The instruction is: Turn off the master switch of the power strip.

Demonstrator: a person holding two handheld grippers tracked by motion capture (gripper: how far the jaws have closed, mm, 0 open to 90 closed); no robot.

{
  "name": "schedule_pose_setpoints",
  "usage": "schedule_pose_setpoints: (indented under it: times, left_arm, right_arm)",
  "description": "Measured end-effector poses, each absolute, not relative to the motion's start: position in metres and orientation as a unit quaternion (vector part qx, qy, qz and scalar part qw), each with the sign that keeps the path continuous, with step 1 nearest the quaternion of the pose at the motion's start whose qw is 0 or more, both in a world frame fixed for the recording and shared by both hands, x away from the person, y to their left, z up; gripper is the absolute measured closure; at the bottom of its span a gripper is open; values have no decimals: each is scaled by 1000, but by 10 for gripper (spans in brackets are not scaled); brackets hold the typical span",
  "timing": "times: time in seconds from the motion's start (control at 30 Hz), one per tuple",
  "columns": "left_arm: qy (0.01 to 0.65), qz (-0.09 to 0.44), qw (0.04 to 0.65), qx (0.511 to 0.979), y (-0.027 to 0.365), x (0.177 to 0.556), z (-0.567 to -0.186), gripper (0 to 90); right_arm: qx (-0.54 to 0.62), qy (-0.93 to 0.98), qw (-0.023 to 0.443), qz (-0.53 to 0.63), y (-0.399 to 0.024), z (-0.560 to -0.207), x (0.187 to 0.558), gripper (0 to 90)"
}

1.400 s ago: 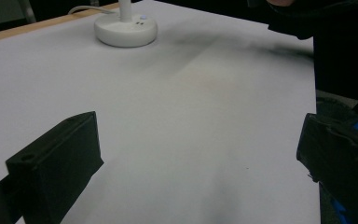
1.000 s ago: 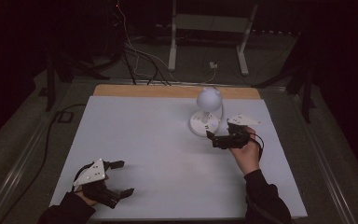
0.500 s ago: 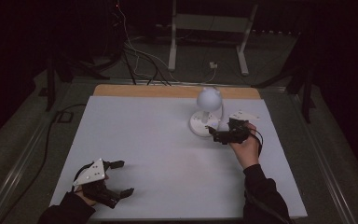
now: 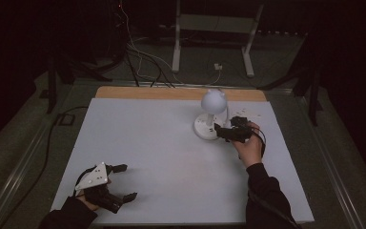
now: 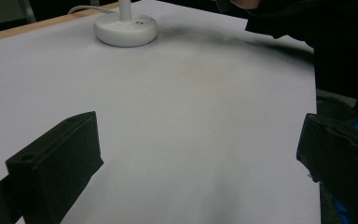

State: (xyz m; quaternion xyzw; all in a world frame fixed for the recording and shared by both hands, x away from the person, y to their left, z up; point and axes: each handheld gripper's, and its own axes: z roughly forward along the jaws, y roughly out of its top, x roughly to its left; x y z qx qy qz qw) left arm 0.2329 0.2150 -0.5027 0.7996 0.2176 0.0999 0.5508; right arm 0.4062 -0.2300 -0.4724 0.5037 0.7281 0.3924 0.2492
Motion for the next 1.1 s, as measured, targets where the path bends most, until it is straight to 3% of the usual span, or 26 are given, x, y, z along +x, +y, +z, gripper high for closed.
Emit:
schedule_pose_setpoints:
  times: [0.1,0.2,0.23,0.27,0.6,1.1]
  left_arm:
    - [217,100,551,799,215,233,-503,3]
    - [217,100,550,800,215,233,-503,3]
    - [217,100,550,800,215,233,-503,3]
    - [216,100,551,800,215,233,-502,3]
    - [217,100,550,800,215,233,-503,3]
    - [218,99,551,800,215,233,-503,3]
  right_arm:
    - [514,728,250,378,-228,-471,409,238]
    - [527,722,259,368,-226,-470,410,381]
    - [527,722,259,368,-226,-470,410,381]
    - [537,716,261,362,-226,-469,411,509]
    - [549,717,252,348,-224,-475,412,900]
    - [534,721,271,350,-216,-484,418,900]
